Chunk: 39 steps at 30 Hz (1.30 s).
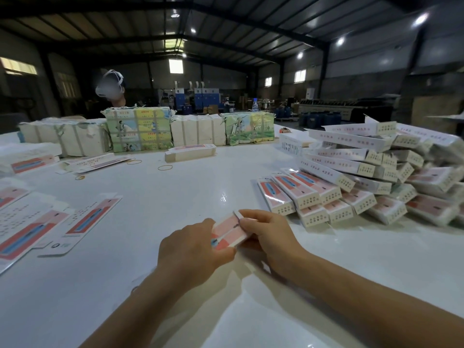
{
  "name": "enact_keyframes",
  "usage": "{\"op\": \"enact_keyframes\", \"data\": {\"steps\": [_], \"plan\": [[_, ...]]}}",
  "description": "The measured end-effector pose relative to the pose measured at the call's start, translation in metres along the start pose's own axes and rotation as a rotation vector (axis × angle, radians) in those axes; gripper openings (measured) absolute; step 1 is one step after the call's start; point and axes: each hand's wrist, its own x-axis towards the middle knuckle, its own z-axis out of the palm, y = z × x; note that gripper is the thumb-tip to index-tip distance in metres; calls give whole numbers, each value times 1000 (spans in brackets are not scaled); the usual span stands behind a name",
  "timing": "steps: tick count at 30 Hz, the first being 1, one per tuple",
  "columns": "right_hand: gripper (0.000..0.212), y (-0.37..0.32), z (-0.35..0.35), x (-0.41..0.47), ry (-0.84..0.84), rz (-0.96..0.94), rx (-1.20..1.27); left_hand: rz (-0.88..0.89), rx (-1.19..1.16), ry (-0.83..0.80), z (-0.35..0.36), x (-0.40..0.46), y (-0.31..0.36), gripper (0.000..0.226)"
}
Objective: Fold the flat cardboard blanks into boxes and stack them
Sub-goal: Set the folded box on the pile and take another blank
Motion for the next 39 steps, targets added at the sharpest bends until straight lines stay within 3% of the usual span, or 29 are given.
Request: {"op": "enact_keyframes", "data": {"steps": [8,18,24,30,33,35,39], "plan": [[28,-3,-5,-1,-37,-14,0,29,-30,16,-2,-4,1,47],[47,1,-2,-4,-33,-215,-285,29,12,25,-2,-4,3,59],[30,8,1,-12,-21,-479,-669,16,37,39,0,-5,4,54],[10,8,6,-16,-104,-507,-662,5,7,95,-2,-5,5,37],[24,9,6,-16,-172,-474,-585,-16,-31,106,-4,-3,4,32],[45,10,6,-16,-235,-433,-541,-18,-40,111,-5,-3,2,33],[72,16,2,-8,-324,-305,-485,-6,13,111,-4,-3,-3,45]]}}
